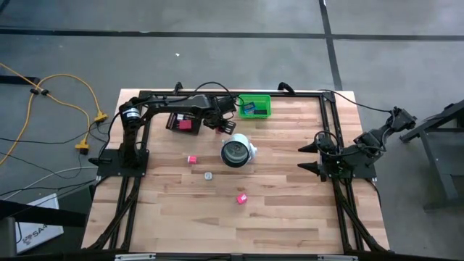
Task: Pick & Place Office items
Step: Put the red charger adapter into the black bin
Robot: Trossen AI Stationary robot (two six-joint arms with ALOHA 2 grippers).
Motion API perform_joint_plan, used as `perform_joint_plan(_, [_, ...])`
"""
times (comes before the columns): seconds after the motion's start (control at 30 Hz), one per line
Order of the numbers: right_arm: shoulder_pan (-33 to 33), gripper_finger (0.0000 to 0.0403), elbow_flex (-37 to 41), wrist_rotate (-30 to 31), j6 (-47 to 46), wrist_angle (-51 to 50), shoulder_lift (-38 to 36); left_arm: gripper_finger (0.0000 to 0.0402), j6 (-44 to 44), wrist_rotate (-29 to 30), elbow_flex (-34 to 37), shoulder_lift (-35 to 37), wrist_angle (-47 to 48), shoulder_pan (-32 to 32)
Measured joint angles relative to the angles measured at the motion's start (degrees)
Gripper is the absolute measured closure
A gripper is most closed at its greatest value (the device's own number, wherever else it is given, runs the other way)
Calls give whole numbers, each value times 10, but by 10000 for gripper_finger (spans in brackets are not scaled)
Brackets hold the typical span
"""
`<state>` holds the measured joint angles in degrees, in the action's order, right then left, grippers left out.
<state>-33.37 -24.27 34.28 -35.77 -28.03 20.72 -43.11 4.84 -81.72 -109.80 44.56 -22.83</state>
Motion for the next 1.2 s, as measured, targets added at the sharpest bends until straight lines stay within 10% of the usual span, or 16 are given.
perform_joint_plan(1.2, [0,86,0,0,0,0,0,277,23,15,1,42,1,0])
